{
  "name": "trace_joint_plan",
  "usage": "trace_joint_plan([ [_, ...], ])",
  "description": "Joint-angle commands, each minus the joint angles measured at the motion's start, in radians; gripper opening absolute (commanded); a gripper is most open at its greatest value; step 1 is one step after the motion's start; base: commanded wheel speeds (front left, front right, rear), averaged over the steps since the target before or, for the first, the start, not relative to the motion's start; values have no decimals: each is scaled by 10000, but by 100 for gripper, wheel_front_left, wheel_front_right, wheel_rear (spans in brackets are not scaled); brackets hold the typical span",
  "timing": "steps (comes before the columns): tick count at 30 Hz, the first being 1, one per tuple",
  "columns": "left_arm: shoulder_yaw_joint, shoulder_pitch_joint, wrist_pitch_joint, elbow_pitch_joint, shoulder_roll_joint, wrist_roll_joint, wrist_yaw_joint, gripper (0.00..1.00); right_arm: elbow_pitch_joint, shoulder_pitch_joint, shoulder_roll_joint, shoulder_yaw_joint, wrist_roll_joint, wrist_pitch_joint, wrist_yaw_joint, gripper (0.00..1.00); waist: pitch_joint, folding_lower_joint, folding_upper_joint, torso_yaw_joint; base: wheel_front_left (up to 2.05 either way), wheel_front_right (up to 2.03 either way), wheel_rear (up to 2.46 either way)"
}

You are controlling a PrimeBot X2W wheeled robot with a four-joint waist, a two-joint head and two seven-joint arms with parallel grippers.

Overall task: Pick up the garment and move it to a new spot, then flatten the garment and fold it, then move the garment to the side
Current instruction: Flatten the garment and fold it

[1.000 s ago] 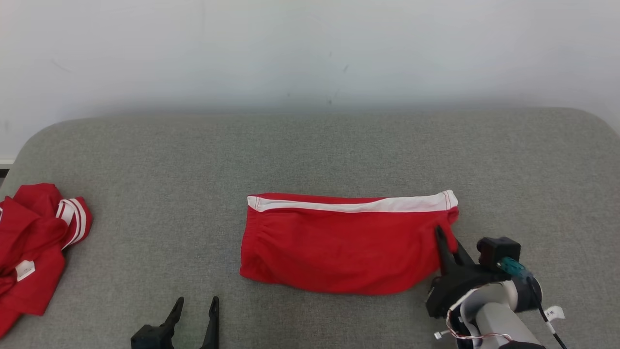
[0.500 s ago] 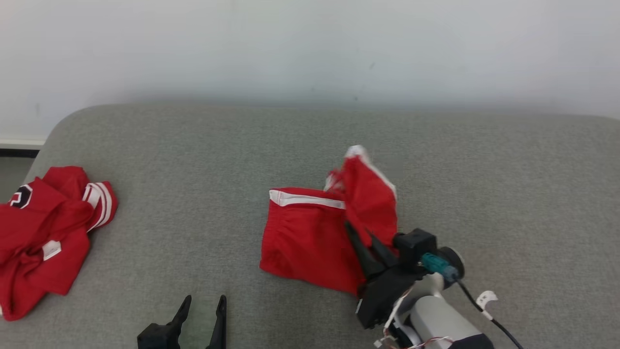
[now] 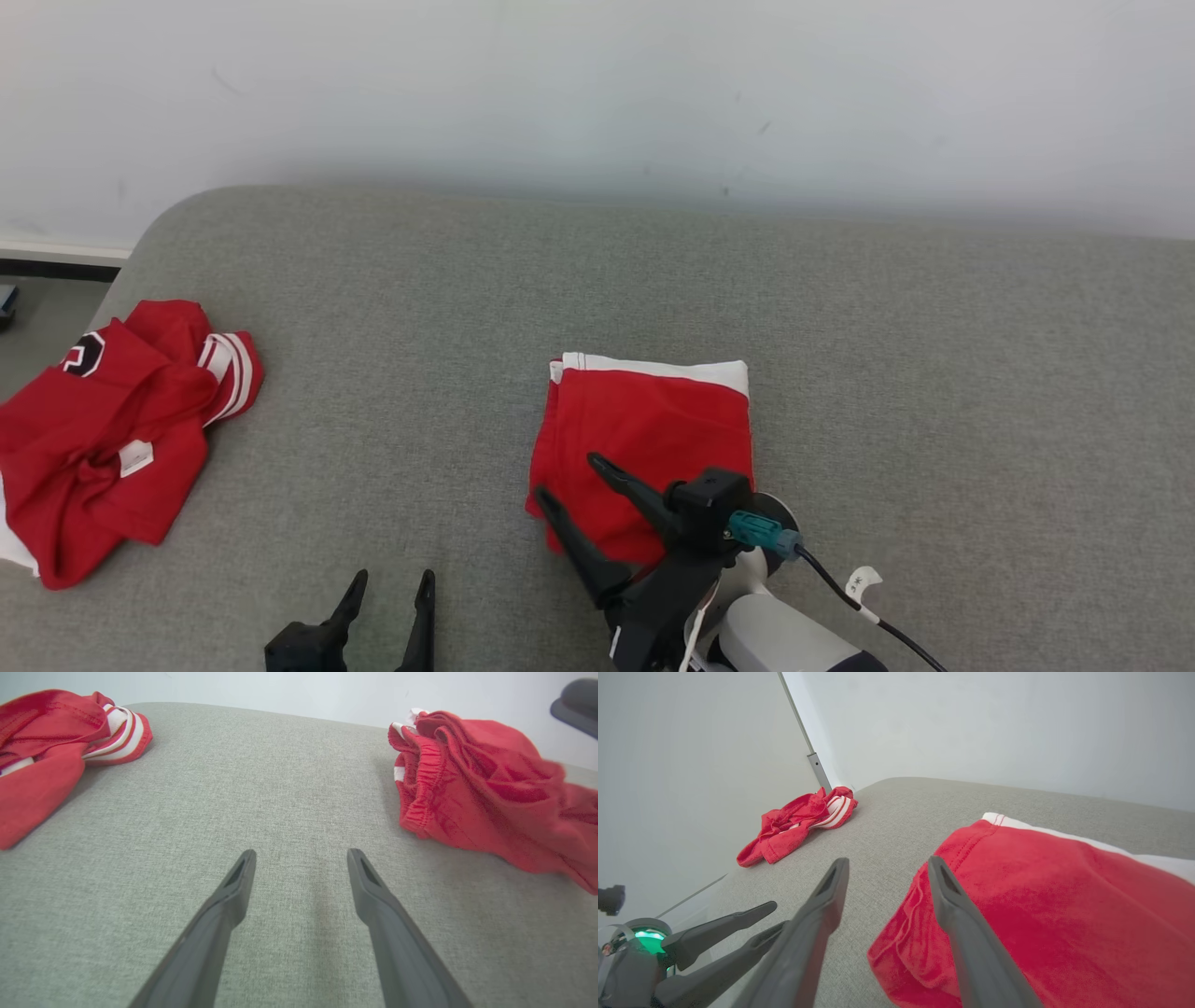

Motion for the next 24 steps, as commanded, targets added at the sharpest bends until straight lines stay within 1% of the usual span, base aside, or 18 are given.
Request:
trace_joint_plan([
  [1,65,-76,-33,14,0,109,13,100,-114,-96,31,142,154,-47,-27,100,-4,0,0,-42,0,0,0],
  [4,204,-32,-33,4,0,115,19,100,-235,-97,26,380,402,-47,-27,100,-42,0,0,-173,0,0,0],
  [7,371,4,-33,-64,0,147,39,100,-270,-23,23,-15,214,-47,-27,100,-85,0,0,-374,0,0,0],
  [9,479,48,-33,-127,1,170,49,100,-248,157,21,-644,-137,-46,-27,100,-117,0,0,-530,0,0,0],
  [10,592,92,-33,-195,-1,214,60,100,-227,387,25,-1489,-643,-46,-27,100,-143,0,0,-683,0,0,0],
  [16,859,254,-33,-497,1,369,79,100,-624,1378,27,-4104,-2400,-48,-27,100,-204,0,0,-1086,0,0,0],
  [20,1117,409,-33,-658,1,449,71,100,-1009,2132,24,-5349,-3322,-48,-27,100,-282,0,0,-1330,0,0,0],
  [24,1377,579,-33,-888,-1,556,69,100,-1408,2726,29,-6218,-3757,-48,-27,100,-315,0,0,-1523,0,0,0],
])
